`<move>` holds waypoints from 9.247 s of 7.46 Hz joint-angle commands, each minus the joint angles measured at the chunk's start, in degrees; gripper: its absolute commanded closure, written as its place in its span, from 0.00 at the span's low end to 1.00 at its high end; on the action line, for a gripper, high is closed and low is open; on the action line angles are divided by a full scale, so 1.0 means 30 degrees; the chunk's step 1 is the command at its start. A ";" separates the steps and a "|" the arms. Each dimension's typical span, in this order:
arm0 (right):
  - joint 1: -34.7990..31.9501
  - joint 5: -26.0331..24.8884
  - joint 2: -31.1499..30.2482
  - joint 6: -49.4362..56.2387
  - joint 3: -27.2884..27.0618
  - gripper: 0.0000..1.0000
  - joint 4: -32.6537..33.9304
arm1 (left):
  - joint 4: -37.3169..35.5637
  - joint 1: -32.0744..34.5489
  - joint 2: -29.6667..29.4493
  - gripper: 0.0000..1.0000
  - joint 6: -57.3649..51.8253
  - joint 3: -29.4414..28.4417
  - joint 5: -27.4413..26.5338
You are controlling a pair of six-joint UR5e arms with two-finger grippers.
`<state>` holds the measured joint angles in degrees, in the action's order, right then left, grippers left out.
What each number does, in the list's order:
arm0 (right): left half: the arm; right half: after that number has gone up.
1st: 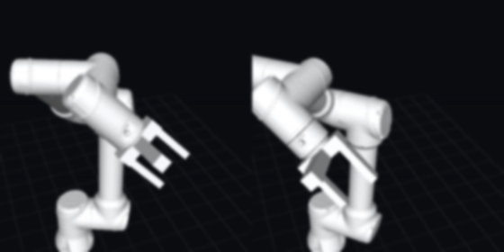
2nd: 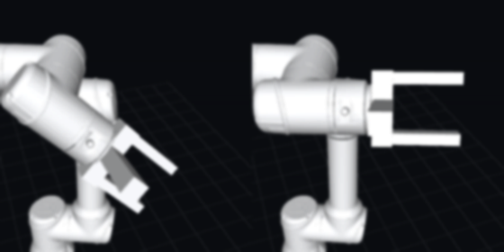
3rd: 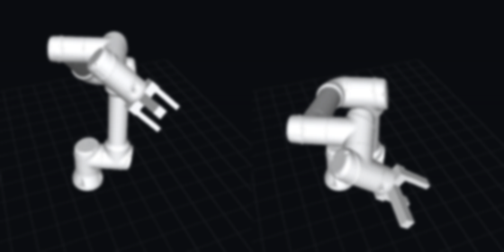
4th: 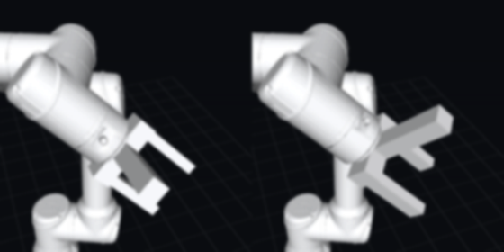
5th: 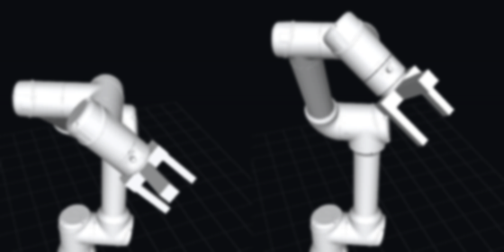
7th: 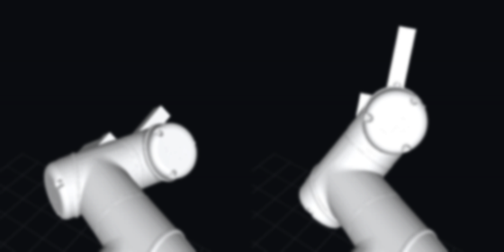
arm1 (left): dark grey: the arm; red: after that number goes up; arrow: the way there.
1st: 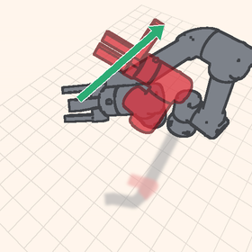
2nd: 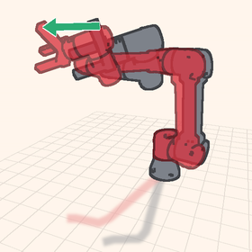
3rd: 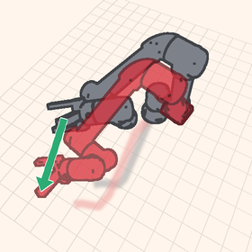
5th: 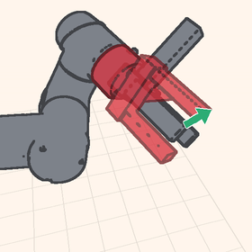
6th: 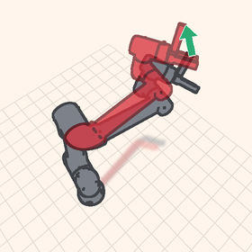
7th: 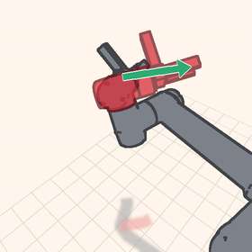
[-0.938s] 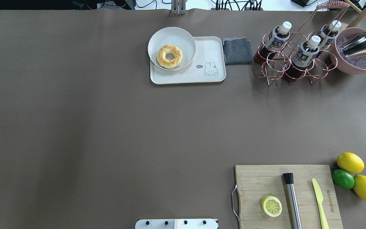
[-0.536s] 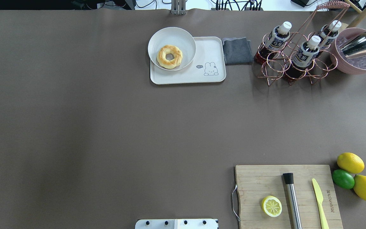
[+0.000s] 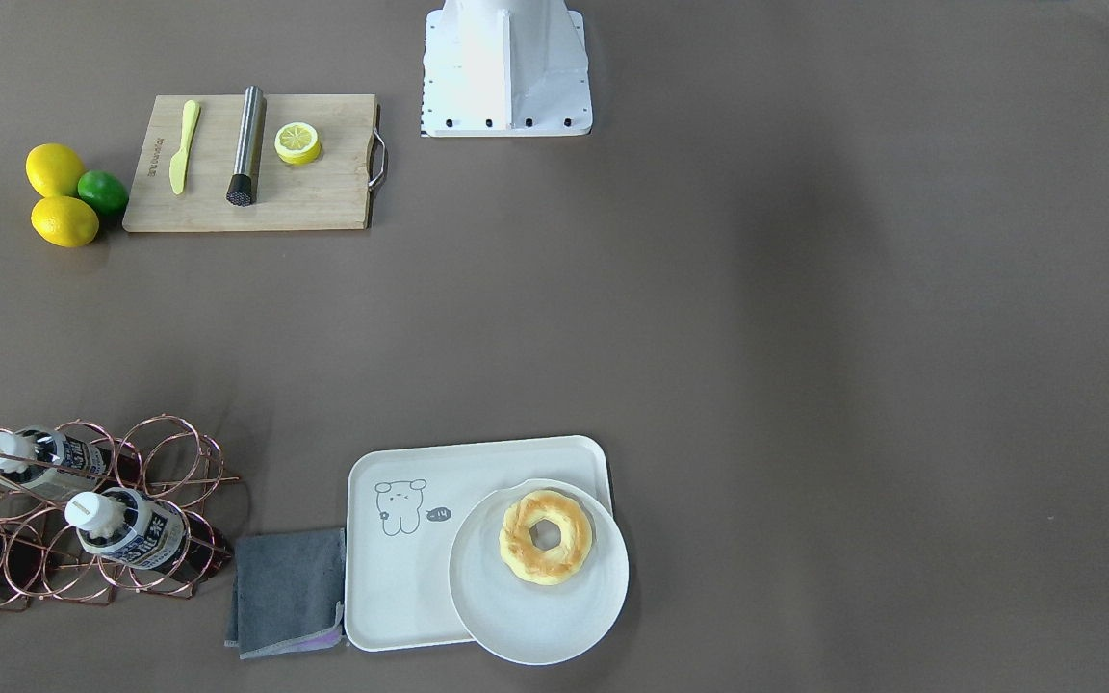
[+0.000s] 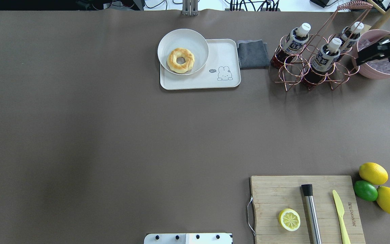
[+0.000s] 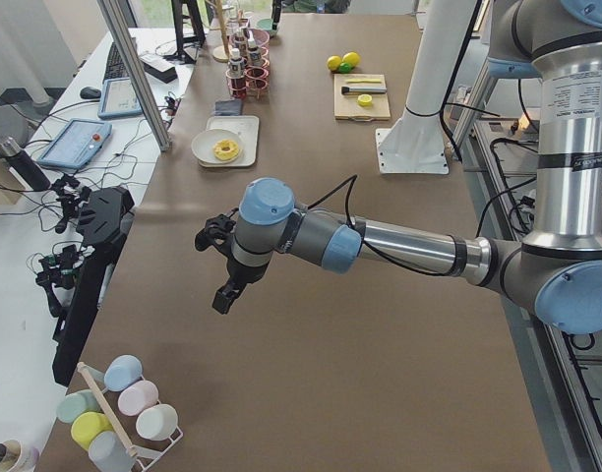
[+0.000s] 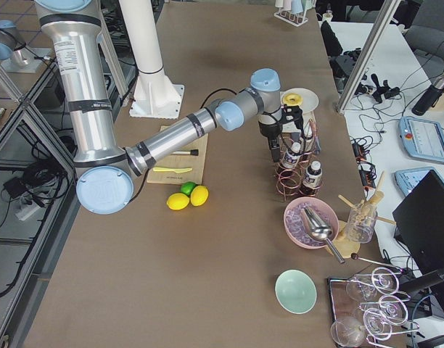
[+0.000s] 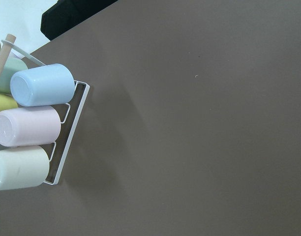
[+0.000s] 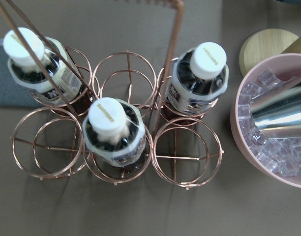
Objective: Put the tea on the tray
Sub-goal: 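Reach the right gripper into the copper rack and grasp an oolong tea bottle, then lift the tea bottle up out of the rack with the right gripper, then carry the bottle toward the robot and set it upright on the table, then withdraw the right gripper toward the rack while the left arm reaches toward the bottle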
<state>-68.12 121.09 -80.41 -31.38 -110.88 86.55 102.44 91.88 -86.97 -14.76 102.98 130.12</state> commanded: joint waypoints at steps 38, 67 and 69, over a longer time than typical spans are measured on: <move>0.8658 -0.7184 1.3636 -1.1566 0.0363 1.00 0.8022 | 0.0863 -0.0774 0.0132 0.02 0.0087 -0.0108 0.1301; 0.8882 -0.7088 0.7585 -0.9702 0.0781 0.00 0.1443 | 0.3180 -1.1980 -0.7004 0.02 2.0194 0.2997 -0.2315; 0.7915 -0.5712 0.5865 -0.8911 -0.0356 0.00 0.1094 | 0.0823 -1.5346 -0.9696 0.01 2.2750 0.3201 -0.6261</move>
<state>-42.06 100.90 -58.58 -60.23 -109.14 90.88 110.90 54.91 -108.70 45.86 112.18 121.42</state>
